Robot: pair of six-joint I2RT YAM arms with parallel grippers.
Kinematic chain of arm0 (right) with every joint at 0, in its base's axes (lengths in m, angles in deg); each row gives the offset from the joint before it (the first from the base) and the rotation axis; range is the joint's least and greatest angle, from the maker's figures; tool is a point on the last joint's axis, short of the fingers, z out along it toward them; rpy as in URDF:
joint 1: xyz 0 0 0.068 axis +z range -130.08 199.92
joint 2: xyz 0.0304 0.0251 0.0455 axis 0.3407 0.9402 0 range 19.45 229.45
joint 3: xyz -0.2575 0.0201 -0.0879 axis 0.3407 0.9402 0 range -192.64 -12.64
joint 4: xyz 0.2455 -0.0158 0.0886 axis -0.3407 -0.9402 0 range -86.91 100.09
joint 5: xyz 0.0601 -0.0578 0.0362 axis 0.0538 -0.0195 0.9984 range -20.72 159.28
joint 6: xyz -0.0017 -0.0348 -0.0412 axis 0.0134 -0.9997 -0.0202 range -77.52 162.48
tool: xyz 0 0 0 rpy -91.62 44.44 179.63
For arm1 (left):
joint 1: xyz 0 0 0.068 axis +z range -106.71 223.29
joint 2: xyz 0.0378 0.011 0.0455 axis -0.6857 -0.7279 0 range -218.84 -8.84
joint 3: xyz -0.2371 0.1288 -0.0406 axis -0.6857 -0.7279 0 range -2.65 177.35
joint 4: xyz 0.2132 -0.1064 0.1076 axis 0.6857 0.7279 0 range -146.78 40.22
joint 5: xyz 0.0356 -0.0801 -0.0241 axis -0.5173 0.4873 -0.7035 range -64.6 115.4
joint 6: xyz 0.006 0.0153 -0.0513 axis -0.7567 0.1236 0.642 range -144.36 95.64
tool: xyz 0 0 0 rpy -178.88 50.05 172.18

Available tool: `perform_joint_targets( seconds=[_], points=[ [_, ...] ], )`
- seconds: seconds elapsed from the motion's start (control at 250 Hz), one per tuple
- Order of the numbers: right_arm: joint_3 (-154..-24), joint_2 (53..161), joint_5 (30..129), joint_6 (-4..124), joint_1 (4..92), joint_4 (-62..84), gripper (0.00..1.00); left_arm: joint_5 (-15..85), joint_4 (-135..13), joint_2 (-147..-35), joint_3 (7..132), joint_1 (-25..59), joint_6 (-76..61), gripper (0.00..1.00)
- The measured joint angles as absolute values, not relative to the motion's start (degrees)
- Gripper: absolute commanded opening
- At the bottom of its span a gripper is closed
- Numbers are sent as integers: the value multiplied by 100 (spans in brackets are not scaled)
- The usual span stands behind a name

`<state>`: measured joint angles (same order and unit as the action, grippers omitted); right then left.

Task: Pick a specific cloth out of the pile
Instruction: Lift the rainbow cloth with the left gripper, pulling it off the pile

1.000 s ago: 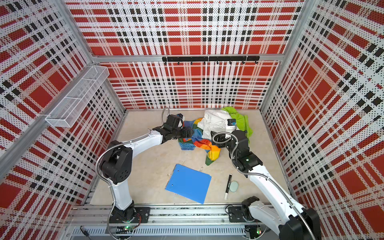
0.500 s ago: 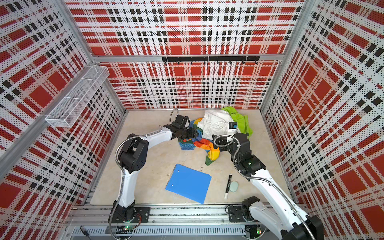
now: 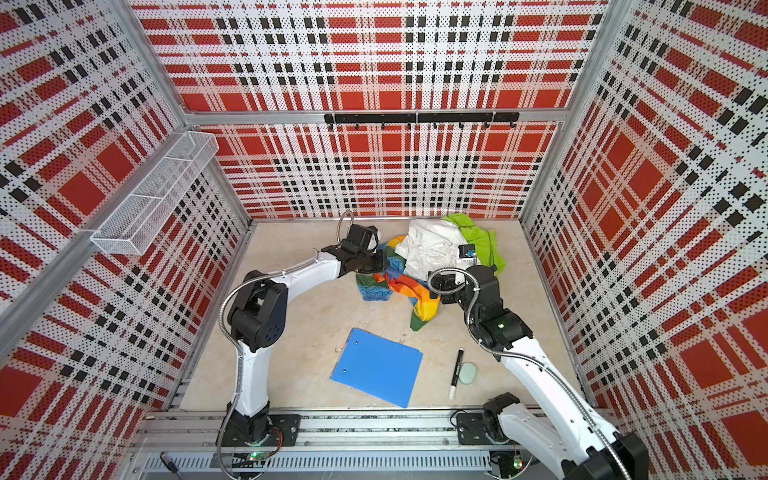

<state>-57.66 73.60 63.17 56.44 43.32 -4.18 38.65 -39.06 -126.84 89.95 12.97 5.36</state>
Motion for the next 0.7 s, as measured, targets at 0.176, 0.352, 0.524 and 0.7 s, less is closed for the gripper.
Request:
perform_joint_targets(
  seconds=[0.176, 0.352, 0.524, 0.7],
  points=[
    [-5766, 7325, 6230, 5644, 4332, -457, 100, 3804, -3703, -11794, 9019, 1487, 354, 0],
    [-5766, 7325, 6153, 5668, 4332, -523, 100, 3791, -3303, -11429, 9262, 1659, 144, 0],
    [-5764, 7310, 6116, 5716, 4332, -527, 100, 3835, -2855, -11410, 9876, 1729, -61, 0],
    [-5755, 7301, 6108, 5731, 4332, -525, 100, 3950, -2536, -11342, 10495, 1913, -170, 0]
  ],
)
